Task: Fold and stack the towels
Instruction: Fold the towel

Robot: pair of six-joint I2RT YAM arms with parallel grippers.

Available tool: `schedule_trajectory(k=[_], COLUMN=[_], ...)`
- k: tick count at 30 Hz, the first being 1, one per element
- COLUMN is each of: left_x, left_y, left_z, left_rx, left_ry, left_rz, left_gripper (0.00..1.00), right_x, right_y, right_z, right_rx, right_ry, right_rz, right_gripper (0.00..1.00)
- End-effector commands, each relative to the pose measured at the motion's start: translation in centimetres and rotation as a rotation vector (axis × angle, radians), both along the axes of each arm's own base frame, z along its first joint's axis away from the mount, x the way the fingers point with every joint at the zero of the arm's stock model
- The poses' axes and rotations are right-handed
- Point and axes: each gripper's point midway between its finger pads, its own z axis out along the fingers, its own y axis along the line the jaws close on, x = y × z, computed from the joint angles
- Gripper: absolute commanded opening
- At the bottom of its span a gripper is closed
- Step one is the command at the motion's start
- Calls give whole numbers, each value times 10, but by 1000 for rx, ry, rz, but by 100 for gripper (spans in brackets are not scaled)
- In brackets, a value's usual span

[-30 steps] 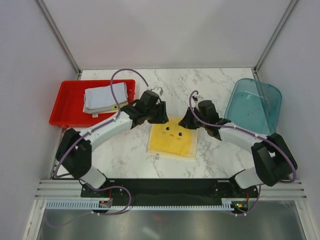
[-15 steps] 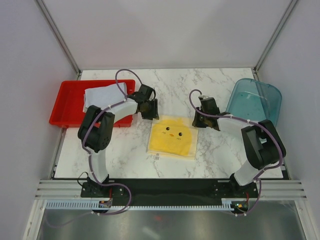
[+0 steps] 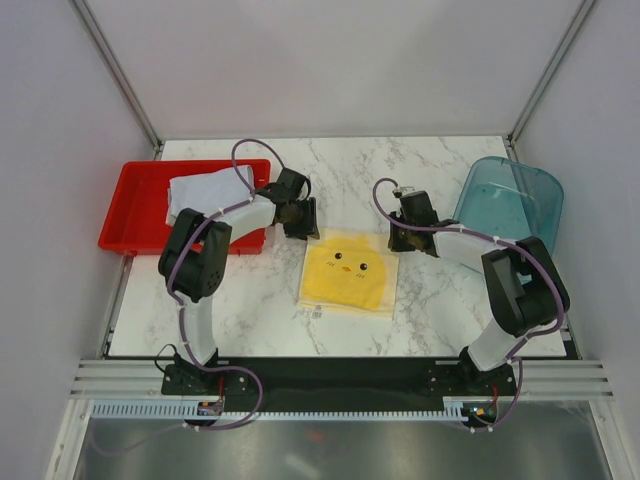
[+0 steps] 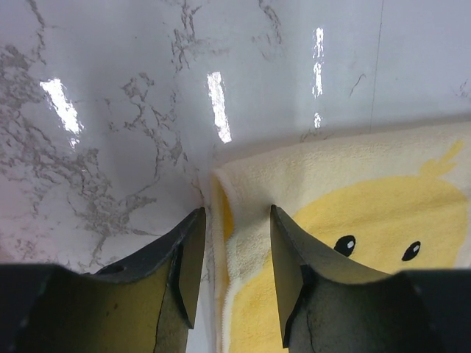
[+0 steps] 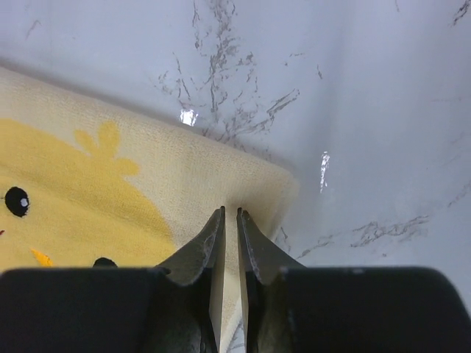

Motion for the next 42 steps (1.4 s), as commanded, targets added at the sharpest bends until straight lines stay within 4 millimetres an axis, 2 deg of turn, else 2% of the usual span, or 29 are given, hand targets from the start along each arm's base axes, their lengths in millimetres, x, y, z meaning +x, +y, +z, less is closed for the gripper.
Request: schedule_trajectory(k=[1, 4, 6, 9, 12, 13, 14, 16, 17, 20, 26, 33, 36, 42], left_x=[7, 15, 23, 30, 29, 28, 28, 23, 22, 20, 28, 28, 25, 23], left_y=[-8, -6, -6, -11, -20, -22, -24, -29, -29, -26, -17, -7, -8, -9], left_z=[18, 47, 73, 96, 101, 99, 96, 80, 73, 51, 16, -8, -14, -13], left_rx=[-26, -28, -34, -60, -104, -116, -123, -134, -132, -108, -36, 2, 1, -7], left_ry=[-42, -93, -145, -187, -175, -166, -158, -110, -95, -63, -34, 3, 21, 25], left_rz=[-41, -35, -31, -36, -55, -58, -65, -86, -88, -80, -57, -40, -44, -47], left_gripper=[48, 49, 52, 52, 49, 47, 40, 30, 21, 11, 6, 4, 4, 4], right_x=[17, 19, 22, 21, 22, 22, 22, 23, 24, 24, 21, 20, 21, 25], right_y=[5, 7, 3, 2, -3, -3, -4, -6, -7, -10, -21, -21, -19, -18], right_z=[39, 51, 52, 46, 38, 35, 33, 30, 30, 24, 1, -8, -9, -11], right_rx=[17, 24, 6, -8, -33, -37, -42, -55, -59, -81, -144, -149, -144, -149], right_ry=[-91, -108, -110, -87, -73, -66, -63, -59, -60, -53, -17, -15, -18, -31], right_rz=[28, 32, 19, 25, 9, 8, 3, -3, -3, -9, -18, -8, 2, 17], right_gripper=[18, 12, 10, 9, 8, 8, 8, 8, 8, 8, 8, 9, 9, 9])
